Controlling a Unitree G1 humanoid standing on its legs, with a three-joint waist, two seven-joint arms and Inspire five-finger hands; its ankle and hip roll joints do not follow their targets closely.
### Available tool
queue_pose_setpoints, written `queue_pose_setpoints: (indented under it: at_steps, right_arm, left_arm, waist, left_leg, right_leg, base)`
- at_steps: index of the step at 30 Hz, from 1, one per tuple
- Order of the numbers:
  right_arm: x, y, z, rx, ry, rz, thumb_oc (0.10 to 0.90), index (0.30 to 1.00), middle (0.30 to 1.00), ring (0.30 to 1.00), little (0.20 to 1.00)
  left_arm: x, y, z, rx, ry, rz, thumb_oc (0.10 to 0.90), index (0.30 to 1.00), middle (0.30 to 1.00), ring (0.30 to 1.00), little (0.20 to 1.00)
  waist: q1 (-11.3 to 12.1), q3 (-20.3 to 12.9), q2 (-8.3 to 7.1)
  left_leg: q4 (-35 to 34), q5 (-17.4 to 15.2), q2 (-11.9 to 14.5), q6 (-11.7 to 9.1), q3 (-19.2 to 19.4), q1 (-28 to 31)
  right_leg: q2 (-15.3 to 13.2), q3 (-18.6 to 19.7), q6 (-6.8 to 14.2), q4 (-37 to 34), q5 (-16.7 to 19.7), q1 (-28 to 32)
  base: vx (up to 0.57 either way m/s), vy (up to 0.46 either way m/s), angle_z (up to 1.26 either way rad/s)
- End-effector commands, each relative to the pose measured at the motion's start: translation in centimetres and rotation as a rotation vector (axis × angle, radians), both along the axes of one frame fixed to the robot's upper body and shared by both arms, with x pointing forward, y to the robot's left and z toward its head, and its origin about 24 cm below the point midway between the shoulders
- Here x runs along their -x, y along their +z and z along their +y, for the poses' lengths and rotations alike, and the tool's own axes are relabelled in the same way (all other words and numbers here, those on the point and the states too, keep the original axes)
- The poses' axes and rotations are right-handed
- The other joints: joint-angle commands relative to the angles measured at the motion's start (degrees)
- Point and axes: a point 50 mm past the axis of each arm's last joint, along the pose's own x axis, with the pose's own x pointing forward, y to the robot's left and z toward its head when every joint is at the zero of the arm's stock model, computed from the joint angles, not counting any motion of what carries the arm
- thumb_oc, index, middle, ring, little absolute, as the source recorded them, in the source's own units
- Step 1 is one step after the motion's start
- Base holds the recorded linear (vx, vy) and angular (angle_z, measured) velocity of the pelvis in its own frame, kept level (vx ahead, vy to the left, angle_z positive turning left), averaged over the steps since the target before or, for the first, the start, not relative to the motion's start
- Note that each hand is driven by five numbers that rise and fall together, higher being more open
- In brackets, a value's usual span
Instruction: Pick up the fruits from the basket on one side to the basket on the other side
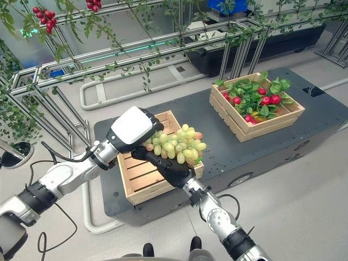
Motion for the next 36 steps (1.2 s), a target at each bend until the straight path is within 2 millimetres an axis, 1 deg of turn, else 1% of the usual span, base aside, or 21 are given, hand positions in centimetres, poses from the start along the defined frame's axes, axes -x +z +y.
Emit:
queue_pose_setpoints:
  at_steps: [1,2,4,5,7,10,12,15,16,19,20,23,25,26,27,28,31,32,33,35,36]
  right_arm:
    - [-1.0,3.5,-0.6,0.059,-0.023,-0.186,0.800,0.900,0.900,0.900,0.900]
    - [-1.0,3.2,-1.7,0.077,-0.057,-0.161,0.800,0.900,0.900,0.900,0.900]
    - [-1.2,3.2,-3.0,0.051,-0.108,-0.154,0.800,0.900,0.900,0.900,0.900]
    - [-1.3,3.6,-3.3,0.009,-0.140,-0.161,0.800,0.900,0.900,0.900,0.900]
    - [-1.5,4.2,-3.2,-0.068,-0.172,-0.177,0.800,0.900,0.900,0.900,0.900]
    - [-1.5,5.0,-2.5,-0.195,-0.218,-0.219,0.800,0.900,0.900,0.900,0.900]
    - [-1.4,5.6,-1.6,-0.277,-0.213,-0.236,0.800,0.900,0.900,0.900,0.900]
    - [-1.4,6.2,-0.9,-0.340,-0.187,-0.251,0.800,0.900,0.900,0.900,0.900]
    - [-1.3,6.6,-0.3,-0.383,-0.163,-0.253,0.800,0.900,0.900,0.900,0.900]
    - [-1.3,7.1,0.5,-0.420,-0.133,-0.261,0.800,0.900,0.900,0.900,0.900]
    - [-1.3,7.4,1.2,-0.432,-0.109,-0.265,0.800,0.900,0.900,0.900,0.900]
    - [-1.4,7.8,1.9,-0.329,-0.099,-0.300,0.800,0.900,0.900,0.900,0.900]
    - [-1.7,7.6,1.8,-0.170,-0.107,-0.321,0.800,0.900,0.900,0.900,0.900]
    - [-1.7,7.6,1.7,-0.162,-0.105,-0.323,0.800,0.900,0.900,0.900,0.900]
    - [-1.9,7.7,1.1,-0.041,-0.107,-0.348,0.800,0.900,0.900,0.900,0.900]
    - [-2.0,7.7,0.8,0.009,-0.101,-0.361,0.800,0.900,0.900,0.900,0.900]
    - [-2.5,8.3,-1.0,0.255,-0.067,-0.444,0.800,0.900,0.900,0.900,0.900]
    - [-2.8,8.7,-1.7,0.383,-0.064,-0.490,0.800,0.900,0.900,0.900,0.900]
    - [-3.1,9.0,-2.3,0.446,-0.070,-0.513,0.800,0.900,0.900,0.900,0.900]
    - [-3.9,10.1,-4.0,0.663,-0.106,-0.588,0.800,0.900,0.900,0.900,0.900]
    - [-4.2,10.7,-4.7,0.731,-0.116,-0.611,0.800,0.900,0.900,0.900,0.900]
  left_arm:
    - [-2.4,5.2,4.9,0.024,0.209,-0.228,0.400,0.300,0.300,0.300,0.300]
    - [-2.3,5.7,5.2,0.018,0.211,-0.248,0.400,0.300,0.300,0.300,0.300]
    - [-2.2,6.5,5.3,0.009,0.210,-0.274,0.400,0.300,0.300,0.300,0.300]
    - [-2.2,6.7,5.2,0.005,0.206,-0.283,0.400,0.300,0.300,0.300,0.300]
    - [-2.1,6.8,5.0,0.007,0.199,-0.289,0.400,0.300,0.300,0.300,0.300]
    - [-2.0,6.3,4.3,0.020,0.174,-0.278,0.400,0.300,0.300,0.300,0.300]
    - [-2.0,5.6,3.6,0.025,0.161,-0.255,0.400,0.300,0.300,0.300,0.300]
    - [-1.9,5.0,3.2,0.044,0.148,-0.226,0.400,0.300,0.300,0.300,0.300]
    - [-1.9,4.6,2.7,0.061,0.134,-0.210,0.400,0.300,0.300,0.300,0.300]
    - [-1.9,4.2,2.0,0.079,0.109,-0.197,0.400,0.300,0.300,0.300,0.300]
    - [-1.9,4.2,1.3,0.084,0.088,-0.195,0.400,0.300,0.300,0.300,0.300]
    - [-1.9,4.3,0.6,0.079,0.060,-0.205,0.400,0.300,0.300,0.300,0.300]
    - [-2.0,4.7,0.3,0.043,0.049,-0.222,0.400,0.300,0.300,0.300,0.300]
    - [-2.0,4.7,0.3,0.041,0.050,-0.223,0.400,0.300,0.300,0.300,0.300]
    - [-2.0,5.1,0.5,-0.006,0.045,-0.235,0.400,0.300,0.300,0.300,0.300]
    - [-1.9,5.3,0.5,-0.030,0.041,-0.243,0.400,0.300,0.300,0.300,0.300]
    - [-1.9,6.1,1.1,-0.130,0.028,-0.267,0.400,0.300,0.300,0.300,0.300]
    - [-2.0,6.6,1.3,-0.162,0.023,-0.277,0.400,0.300,0.300,0.300,0.300]
    - [-2.0,6.8,1.4,-0.175,0.023,-0.281,0.400,0.300,0.300,0.300,0.300]
    - [-2.1,7.7,1.7,-0.224,0.023,-0.297,0.400,0.300,0.300,0.300,0.300]
    - [-2.1,8.0,1.7,-0.243,0.023,-0.302,0.400,0.300,0.300,0.300,0.300]
  waist:
    - [-0.9,-4.9,-2.52]
    - [-1.1,-5.0,-2.68]
    - [-1.4,-4.8,-2.83]
    - [-1.5,-4.8,-2.85]
    - [-1.7,-4.7,-2.72]
    - [-1.7,-4.6,-2.33]
    - [-1.7,-4.6,-2.07]
    - [-1.6,-4.6,-1.98]
    - [-1.5,-4.6,-1.99]
    - [-1.2,-4.6,-2.10]
    - [-1.0,-4.7,-2.27]
    - [-0.7,-4.9,-2.63]
    - [-0.7,-4.9,-2.90]
    - [-0.7,-4.9,-2.92]
    - [-0.7,-5.0,-3.11]
    - [-0.8,-5.0,-3.18]
    - [-1.1,-5.0,-3.54]
    - [-1.2,-5.0,-3.69]
    - [-1.2,-5.0,-3.77]
    - [-1.5,-5.0,-4.00]
    - [-1.6,-5.0,-4.09]
  left_leg:
    - [0.1,-6.6,-0.7,-0.2,-0.4,0.9]
    - [0.1,-6.6,-0.7,-0.2,-0.2,1.0]
    - [0.1,-6.7,-0.6,-0.2,0.0,1.1]
    - [0.1,-6.6,-0.6,-0.2,0.0,1.1]
    - [0.1,-6.7,-0.6,-0.2,0.0,1.1]
    - [0.1,-6.9,-0.7,0.0,-0.3,1.3]
    - [0.1,-7.0,-0.8,0.1,-0.4,1.4]
    - [0.1,-7.1,-0.8,0.2,-0.6,1.5]
    - [0.1,-7.2,-0.9,0.2,-0.7,1.6]
    - [0.1,-7.2,-1.0,0.3,-1.1,1.7]
    - [0.1,-7.3,-1.0,0.3,-1.3,1.6]
    - [0.1,-7.3,-1.0,0.3,-1.6,1.5]
    - [0.1,-7.2,-0.9,0.2,-1.5,1.5]
    - [0.1,-7.2,-0.9,0.2,-1.5,1.5]
    - [0.1,-7.2,-0.9,0.2,-1.3,1.4]
    - [0.1,-7.2,-0.8,0.2,-1.3,1.4]
    - [0.1,-7.1,-0.8,0.0,-1.1,1.3]
    - [0.1,-7.1,-0.8,0.0,-1.0,1.3]
    - [0.1,-7.1,-0.8,0.0,-0.9,1.3]
    - [0.1,-7.0,-0.8,0.0,-0.8,1.5]
    - [0.1,-7.0,-0.7,-0.1,-0.6,1.6]
  right_leg:
    - [-3.4,0.3,3.1,0.1,-6.7,5.0]
    - [-3.4,0.4,3.2,0.1,-6.6,5.0]
    - [-3.4,0.5,3.3,0.1,-6.5,5.0]
    - [-3.4,0.6,3.3,0.1,-6.4,5.0]
    - [-3.4,0.7,3.3,0.1,-6.4,4.9]
    - [-3.4,0.9,3.2,0.1,-6.5,5.0]
    - [-3.3,1.2,3.2,0.1,-6.6,5.0]
    - [-3.3,1.4,3.2,0.1,-6.8,5.3]
    - [-3.3,1.5,3.1,0.1,-6.9,5.4]
    - [-3.3,1.4,3.1,0.1,-7.0,5.6]
    - [-3.3,1.3,3.1,0.1,-7.0,5.7]
    - [-3.3,1.2,3.1,0.1,-7.1,5.7]
    - [-3.3,1.0,3.1,0.1,-7.0,5.6]
    - [-3.3,1.0,3.1,0.1,-7.0,5.6]
    - [-3.3,0.9,3.2,0.1,-6.9,5.5]
    - [-3.4,0.9,3.2,0.1,-6.9,5.4]
    - [-3.4,0.8,3.4,0.1,-6.7,5.4]
    - [-3.4,0.7,3.4,0.1,-6.6,5.4]
    - [-3.5,0.7,3.4,0.1,-6.5,5.4]
    - [-3.5,0.8,3.5,0.1,-6.3,5.5]
    - [-3.5,0.8,3.5,0.1,-6.2,5.6]
  base:
    - [-0.01,-0.005,-0.10]
    - [0.00,-0.009,-0.10]
    - [-0.01,-0.018,-0.08]
    - [-0.01,-0.018,-0.03]
    - [0.00,-0.003,-0.02]
    - [0.00,0.002,-0.04]
    - [0.00,0.000,0.00]
    - [0.00,0.000,0.00]
    - [0.00,0.000,0.00]
    - [0.00,0.000,0.00]
    - [0.00,0.000,0.00]
    - [0.00,0.000,0.00]
    - [0.00,0.000,0.00]
    - [0.00,0.000,0.00]
    - [0.00,0.000,0.00]
    - [0.00,0.000,0.00]
    - [0.00,0.000,0.00]
    - [0.00,0.000,0.00]
    - [0.00,0.000,0.00]
    - [0.00,0.000,0.00]
    - [0.00,0.000,0.00]
